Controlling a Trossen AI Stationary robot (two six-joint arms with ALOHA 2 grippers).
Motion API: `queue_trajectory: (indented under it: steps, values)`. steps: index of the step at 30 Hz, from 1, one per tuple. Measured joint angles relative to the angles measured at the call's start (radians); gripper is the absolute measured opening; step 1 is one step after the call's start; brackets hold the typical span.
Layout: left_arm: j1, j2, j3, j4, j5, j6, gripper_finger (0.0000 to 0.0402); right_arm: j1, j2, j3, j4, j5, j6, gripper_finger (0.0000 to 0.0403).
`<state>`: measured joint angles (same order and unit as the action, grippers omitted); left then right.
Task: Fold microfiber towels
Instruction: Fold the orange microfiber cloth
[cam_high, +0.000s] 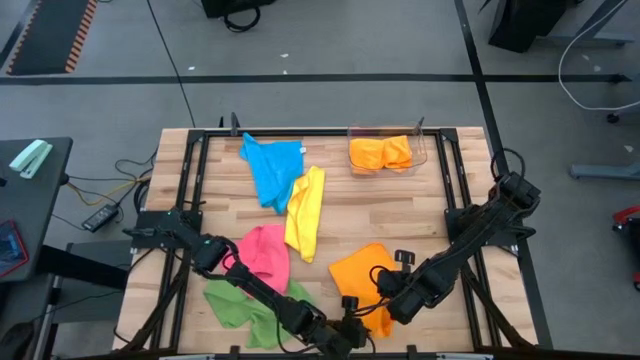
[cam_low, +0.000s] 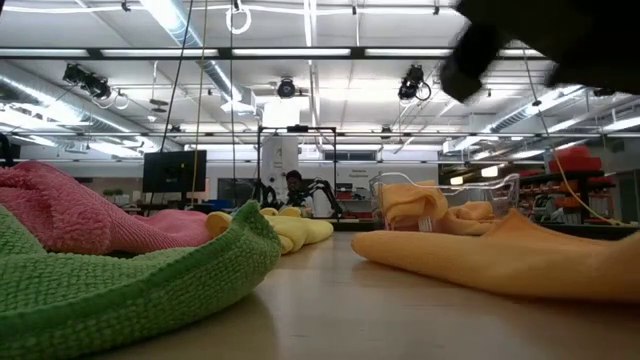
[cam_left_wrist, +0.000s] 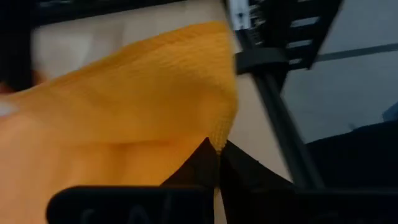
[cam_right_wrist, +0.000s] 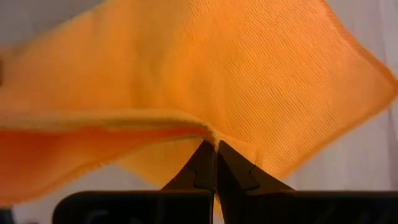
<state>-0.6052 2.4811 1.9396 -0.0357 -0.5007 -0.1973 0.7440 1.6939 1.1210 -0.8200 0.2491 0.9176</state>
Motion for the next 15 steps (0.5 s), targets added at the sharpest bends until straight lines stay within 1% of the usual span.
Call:
queue_trajectory:
  steps: [4, 6, 10, 15]
  values:
    - [-0.003, -0.037, 0.001, -0.103, -0.07, -0.006, 0.0008, 0.02, -0.037, 0.0, -0.036, 0.0, 0.002, 0.001]
    - [0.002, -0.05, 0.001, -0.13, -0.072, -0.016, 0.0014, 0.025, -0.041, 0.0, -0.048, 0.0, 0.0, 0.001]
    - [0.013, -0.059, 0.001, -0.221, -0.072, -0.099, 0.0028, 0.024, -0.038, 0.0, -0.079, -0.014, -0.001, 0.001]
    - [0.024, -0.057, 0.0, -0.335, -0.083, -0.167, 0.0011, 0.006, -0.033, -0.025, -0.08, -0.013, -0.012, 0.001]
